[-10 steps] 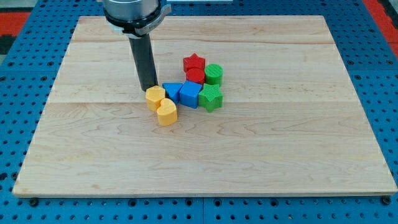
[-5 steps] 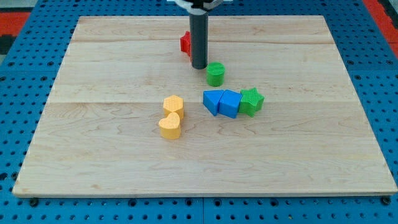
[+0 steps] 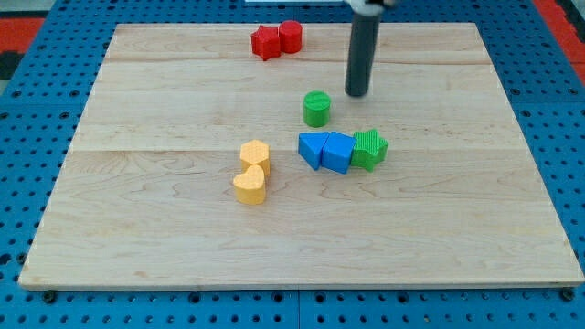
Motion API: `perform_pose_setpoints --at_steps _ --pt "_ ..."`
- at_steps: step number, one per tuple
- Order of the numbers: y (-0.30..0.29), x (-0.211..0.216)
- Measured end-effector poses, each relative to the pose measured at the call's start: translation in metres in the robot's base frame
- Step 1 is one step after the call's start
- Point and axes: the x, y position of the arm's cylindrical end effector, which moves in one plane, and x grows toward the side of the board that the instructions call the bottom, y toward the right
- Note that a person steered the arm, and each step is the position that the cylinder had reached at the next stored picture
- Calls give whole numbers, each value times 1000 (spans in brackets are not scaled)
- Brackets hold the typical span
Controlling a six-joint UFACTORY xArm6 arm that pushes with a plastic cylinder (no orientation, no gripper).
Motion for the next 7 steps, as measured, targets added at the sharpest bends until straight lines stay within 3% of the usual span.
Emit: perform_pose_setpoints --at_steps 1,2,3,4,5,7 --pt "-68 6" --pt "-92 -21" --pt "-58 39" --pt "-90 52" --pt "-151 26" --pt "-106 -1"
